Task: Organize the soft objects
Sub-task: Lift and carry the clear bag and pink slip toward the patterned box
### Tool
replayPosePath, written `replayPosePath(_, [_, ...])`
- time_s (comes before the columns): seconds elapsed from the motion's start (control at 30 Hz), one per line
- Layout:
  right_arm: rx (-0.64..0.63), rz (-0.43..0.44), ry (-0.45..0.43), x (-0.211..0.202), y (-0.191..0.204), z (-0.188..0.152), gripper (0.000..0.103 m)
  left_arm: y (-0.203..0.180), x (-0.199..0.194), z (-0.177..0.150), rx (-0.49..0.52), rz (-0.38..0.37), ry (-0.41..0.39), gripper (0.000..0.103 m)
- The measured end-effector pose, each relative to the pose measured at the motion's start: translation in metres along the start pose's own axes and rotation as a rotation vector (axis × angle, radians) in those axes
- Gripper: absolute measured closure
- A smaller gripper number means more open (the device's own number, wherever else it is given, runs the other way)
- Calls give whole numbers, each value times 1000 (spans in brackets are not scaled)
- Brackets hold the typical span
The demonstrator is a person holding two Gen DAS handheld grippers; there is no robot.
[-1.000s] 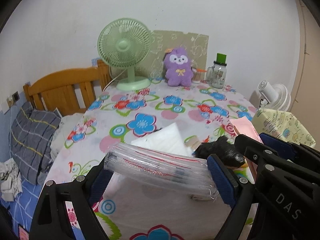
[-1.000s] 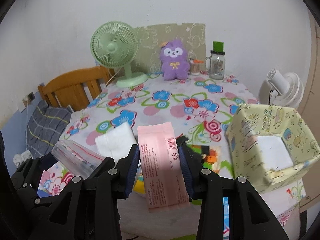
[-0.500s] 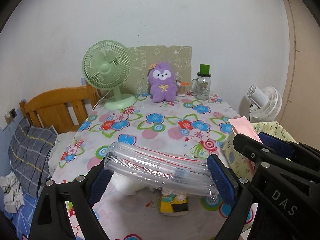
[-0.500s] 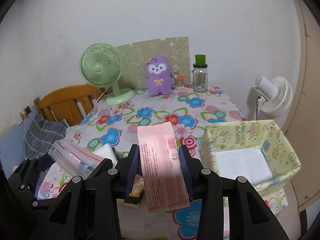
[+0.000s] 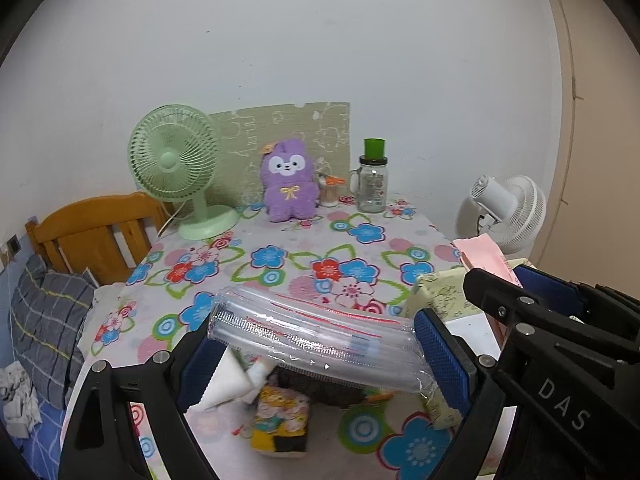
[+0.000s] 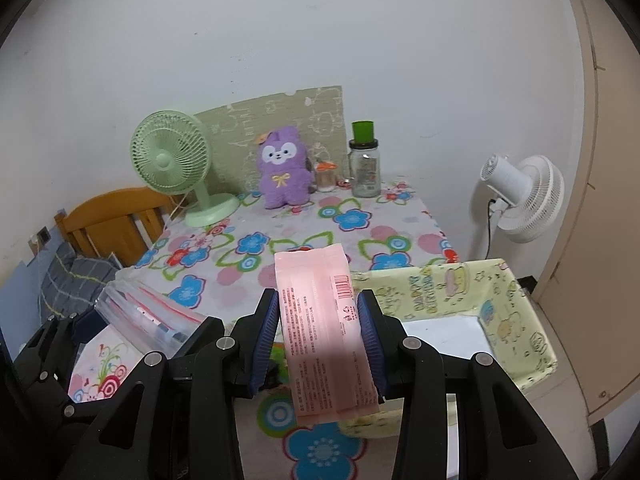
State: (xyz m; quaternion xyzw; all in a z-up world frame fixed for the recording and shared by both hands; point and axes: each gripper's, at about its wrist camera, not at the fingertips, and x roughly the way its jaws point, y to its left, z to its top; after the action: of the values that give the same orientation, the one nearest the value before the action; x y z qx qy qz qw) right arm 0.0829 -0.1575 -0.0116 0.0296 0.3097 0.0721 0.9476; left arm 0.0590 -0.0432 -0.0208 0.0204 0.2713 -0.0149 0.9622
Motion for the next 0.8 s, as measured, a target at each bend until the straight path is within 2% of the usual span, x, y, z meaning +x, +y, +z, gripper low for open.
replayPosePath(0.53, [23, -61, -6, 10, -62, 13, 59, -65, 27, 17, 50, -89, 4, 11])
replayPosePath(0.8, [47, -92, 17, 25, -92, 14, 59, -92, 50, 20, 74, -129, 36, 11])
